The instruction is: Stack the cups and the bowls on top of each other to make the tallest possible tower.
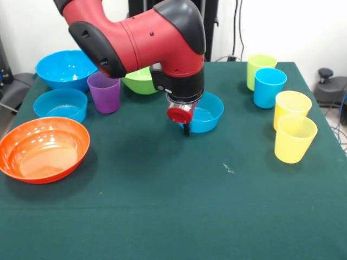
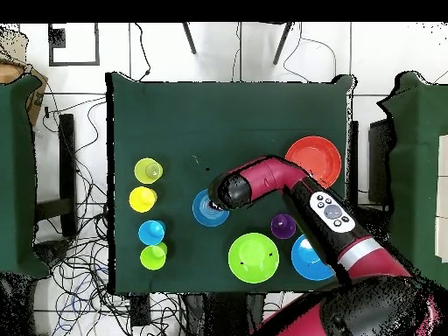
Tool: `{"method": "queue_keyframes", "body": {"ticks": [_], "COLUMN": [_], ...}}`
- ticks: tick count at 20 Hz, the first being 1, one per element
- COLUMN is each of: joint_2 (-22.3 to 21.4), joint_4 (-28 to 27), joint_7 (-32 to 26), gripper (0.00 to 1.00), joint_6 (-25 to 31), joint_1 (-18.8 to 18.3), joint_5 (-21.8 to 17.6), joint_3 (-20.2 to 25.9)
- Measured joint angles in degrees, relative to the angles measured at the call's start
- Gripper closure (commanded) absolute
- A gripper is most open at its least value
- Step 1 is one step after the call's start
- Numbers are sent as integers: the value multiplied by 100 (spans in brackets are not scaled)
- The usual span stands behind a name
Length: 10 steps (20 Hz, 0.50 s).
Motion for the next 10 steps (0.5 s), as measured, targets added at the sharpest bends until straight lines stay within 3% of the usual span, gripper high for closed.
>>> {"method": "queue_keyframes", "body": {"ticks": [10], "joint_2": [158], "joint_4": [-110], "joint_7": [-707], "gripper": [100], "joint_6": [168], "joint_1": [-178], "joint_5": [69], "joint_3": [137]}}
